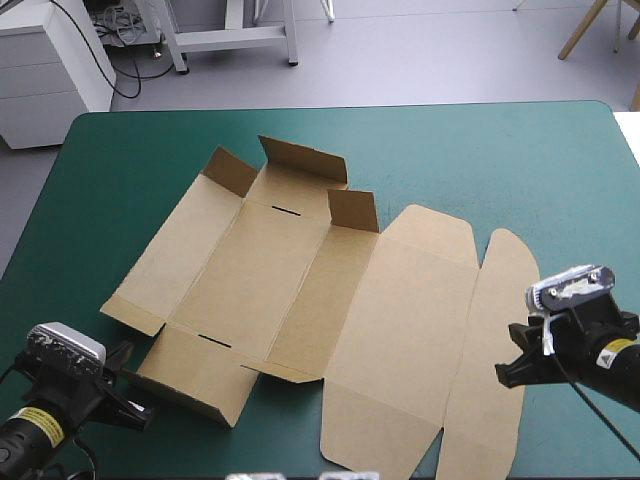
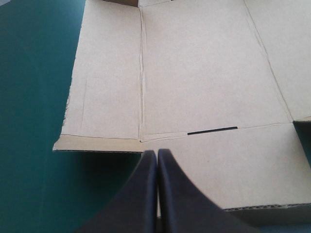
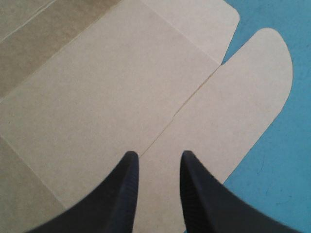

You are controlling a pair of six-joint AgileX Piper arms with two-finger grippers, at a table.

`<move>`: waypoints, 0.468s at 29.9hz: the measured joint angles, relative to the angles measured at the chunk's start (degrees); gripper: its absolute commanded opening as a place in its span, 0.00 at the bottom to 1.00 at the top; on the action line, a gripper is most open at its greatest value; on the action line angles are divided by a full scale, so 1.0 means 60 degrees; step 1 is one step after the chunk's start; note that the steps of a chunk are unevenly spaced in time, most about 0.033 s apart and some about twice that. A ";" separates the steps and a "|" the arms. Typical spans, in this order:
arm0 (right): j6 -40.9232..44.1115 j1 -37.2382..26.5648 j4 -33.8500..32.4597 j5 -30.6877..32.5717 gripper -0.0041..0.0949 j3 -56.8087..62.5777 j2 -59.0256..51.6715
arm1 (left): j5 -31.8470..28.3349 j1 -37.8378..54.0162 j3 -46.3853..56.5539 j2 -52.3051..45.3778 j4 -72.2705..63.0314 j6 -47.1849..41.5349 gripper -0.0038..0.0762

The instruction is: Fold the box

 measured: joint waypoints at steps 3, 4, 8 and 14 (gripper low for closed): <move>-0.0050 0.0000 0.0000 0.0011 0.37 -0.0732 0.0720 | 0.0000 0.0000 0.0000 0.0000 0.0065 0.0000 0.04; -0.0114 0.0000 0.0000 0.0011 0.37 -0.1080 0.1055 | 0.0000 0.0000 0.0000 0.0000 0.0079 0.0000 0.04; -0.0277 0.0000 0.0000 0.0066 0.46 -0.2291 0.2156 | 0.0000 0.0000 0.0000 0.0000 0.0107 0.0000 0.04; -0.0383 0.0000 0.0000 0.0600 0.71 -0.4335 0.4037 | 0.0029 0.0000 0.0000 0.0000 0.0119 0.0000 0.04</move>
